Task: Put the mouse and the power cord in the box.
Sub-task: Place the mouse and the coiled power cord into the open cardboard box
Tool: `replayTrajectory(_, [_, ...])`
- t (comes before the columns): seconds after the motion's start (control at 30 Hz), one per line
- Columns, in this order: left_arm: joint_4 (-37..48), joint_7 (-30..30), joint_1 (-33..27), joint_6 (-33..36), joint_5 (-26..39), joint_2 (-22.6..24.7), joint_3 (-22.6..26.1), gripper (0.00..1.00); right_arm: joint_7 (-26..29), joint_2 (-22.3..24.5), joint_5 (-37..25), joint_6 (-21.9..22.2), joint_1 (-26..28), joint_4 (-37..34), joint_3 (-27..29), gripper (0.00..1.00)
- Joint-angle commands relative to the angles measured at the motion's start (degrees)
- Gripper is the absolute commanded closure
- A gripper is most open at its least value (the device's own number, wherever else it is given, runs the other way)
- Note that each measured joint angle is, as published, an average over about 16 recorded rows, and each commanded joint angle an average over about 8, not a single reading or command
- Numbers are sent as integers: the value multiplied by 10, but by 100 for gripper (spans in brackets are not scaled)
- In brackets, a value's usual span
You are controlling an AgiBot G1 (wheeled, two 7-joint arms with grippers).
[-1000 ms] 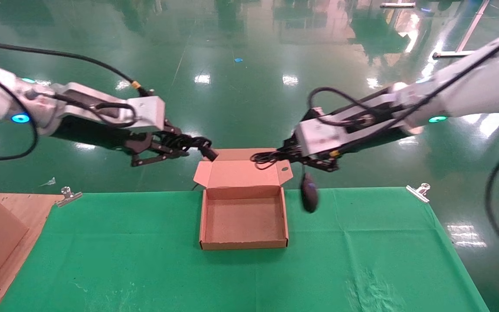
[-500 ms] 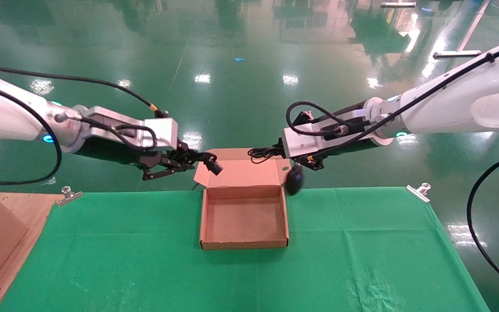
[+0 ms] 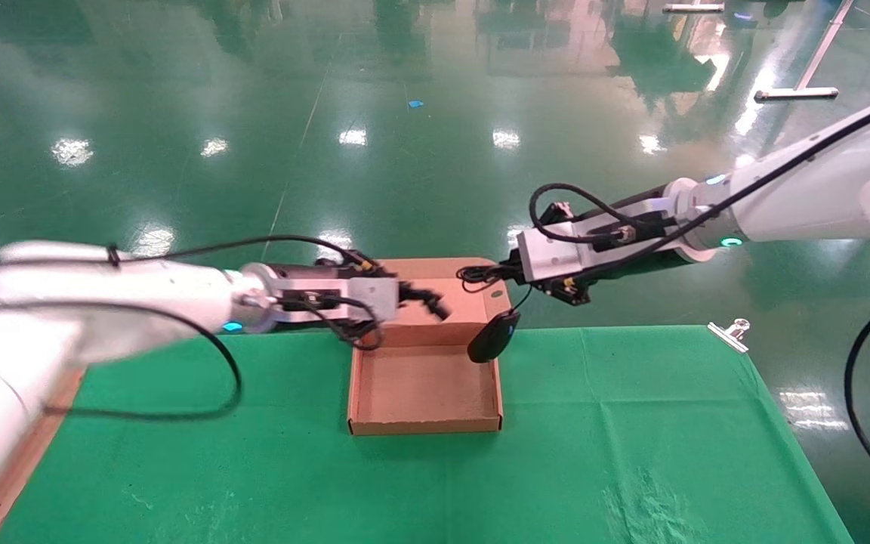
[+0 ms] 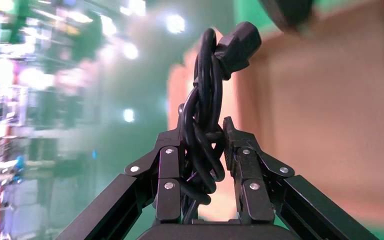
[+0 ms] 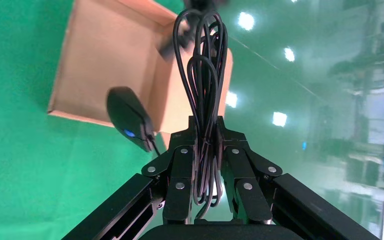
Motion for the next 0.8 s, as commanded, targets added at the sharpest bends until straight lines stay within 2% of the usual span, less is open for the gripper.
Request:
replayTrajectory(0.03, [-14, 17, 28, -31, -31, 6, -21, 100, -2, 4, 1, -9, 1, -5, 0, 100])
replayTrajectory(0.13, [-46, 29, 69, -71, -60, 9, -21, 100, -8, 8, 3, -23, 2, -10, 2, 100])
replayTrajectory(0.17, [-55, 28, 80, -80, -69, 10, -18, 97, -11, 10, 4, -28, 2, -11, 2, 100])
replayTrajectory(0.2, [-63, 26, 91, -87, -77, 11, -12, 89, -13, 11, 5, -32, 2, -13, 2, 100])
replayTrajectory(0.4, [-92, -11, 115, -99, -109, 10, 38, 14, -24, 17, 6, -41, -2, -21, 3, 100])
replayTrajectory(0.43, [-95, -16, 115, -101, -113, 10, 46, 4, -25, 18, 6, -40, -3, -23, 3, 100])
replayTrajectory(0.47, [-98, -21, 115, -104, -117, 9, 54, 0, -26, 18, 6, -38, -5, -24, 3, 100])
replayTrajectory(0.8, [-111, -43, 111, -129, -158, 8, 119, 0, -31, 17, 8, -30, -12, -32, 5, 100])
